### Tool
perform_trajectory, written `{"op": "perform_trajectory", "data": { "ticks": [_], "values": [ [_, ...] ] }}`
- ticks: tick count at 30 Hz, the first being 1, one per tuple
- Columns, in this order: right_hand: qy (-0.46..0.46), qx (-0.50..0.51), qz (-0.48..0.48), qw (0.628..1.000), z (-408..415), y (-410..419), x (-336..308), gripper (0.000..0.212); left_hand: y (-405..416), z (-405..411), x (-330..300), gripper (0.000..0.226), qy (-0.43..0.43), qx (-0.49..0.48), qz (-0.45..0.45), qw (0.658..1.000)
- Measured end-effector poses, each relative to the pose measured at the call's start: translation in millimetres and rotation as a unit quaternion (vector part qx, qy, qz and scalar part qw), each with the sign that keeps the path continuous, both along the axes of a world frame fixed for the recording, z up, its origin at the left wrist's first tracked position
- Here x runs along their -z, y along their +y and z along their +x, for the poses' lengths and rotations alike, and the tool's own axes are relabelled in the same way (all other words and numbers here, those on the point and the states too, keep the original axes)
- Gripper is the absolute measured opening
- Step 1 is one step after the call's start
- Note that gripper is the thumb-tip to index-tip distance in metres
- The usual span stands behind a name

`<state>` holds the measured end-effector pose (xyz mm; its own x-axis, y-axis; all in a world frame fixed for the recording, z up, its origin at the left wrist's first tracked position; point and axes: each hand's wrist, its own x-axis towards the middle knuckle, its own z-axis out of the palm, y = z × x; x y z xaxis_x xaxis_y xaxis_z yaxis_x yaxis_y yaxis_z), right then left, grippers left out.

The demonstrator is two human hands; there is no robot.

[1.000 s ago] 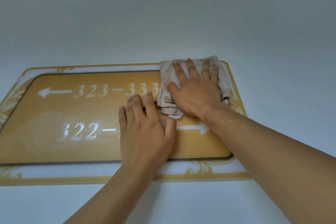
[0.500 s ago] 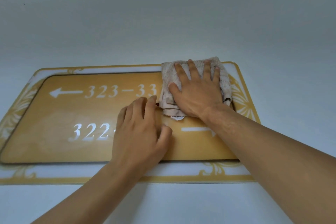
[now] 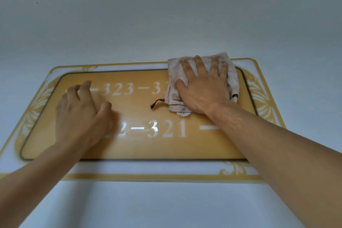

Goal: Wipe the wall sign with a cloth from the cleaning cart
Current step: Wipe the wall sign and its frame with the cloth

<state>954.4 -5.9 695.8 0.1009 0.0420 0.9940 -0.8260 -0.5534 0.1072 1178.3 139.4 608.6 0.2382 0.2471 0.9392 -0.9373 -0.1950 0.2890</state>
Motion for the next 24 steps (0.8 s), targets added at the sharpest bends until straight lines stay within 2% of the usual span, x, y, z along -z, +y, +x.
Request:
{"op": "perform_trajectory", "data": {
  "ticks": [6, 10, 18, 24],
  "values": [
    [0.01, 0.0, -0.002, 1.0, 25.5, 14.4, -5.2, 0.071, 18.2, 44.8, 10.8, 0.07, 0.039, -0.026, 0.013, 0.999],
    [0.012, 0.002, -0.004, 1.0, 36.7, 18.6, -7.7, 0.071, 25.5, 66.1, 22.3, 0.066, 0.065, 0.006, -0.038, 0.997],
    [0.011, 0.01, -0.001, 1.0, 38.0, 18.7, -9.6, 0.071, 25.0, 64.9, 23.8, 0.068, 0.139, 0.002, -0.084, 0.987],
    [0.008, 0.01, 0.0, 1.0, 51.3, 26.5, -9.1, 0.071, 24.6, 67.0, 26.1, 0.064, 0.136, -0.006, -0.067, 0.988]
  ]
}}
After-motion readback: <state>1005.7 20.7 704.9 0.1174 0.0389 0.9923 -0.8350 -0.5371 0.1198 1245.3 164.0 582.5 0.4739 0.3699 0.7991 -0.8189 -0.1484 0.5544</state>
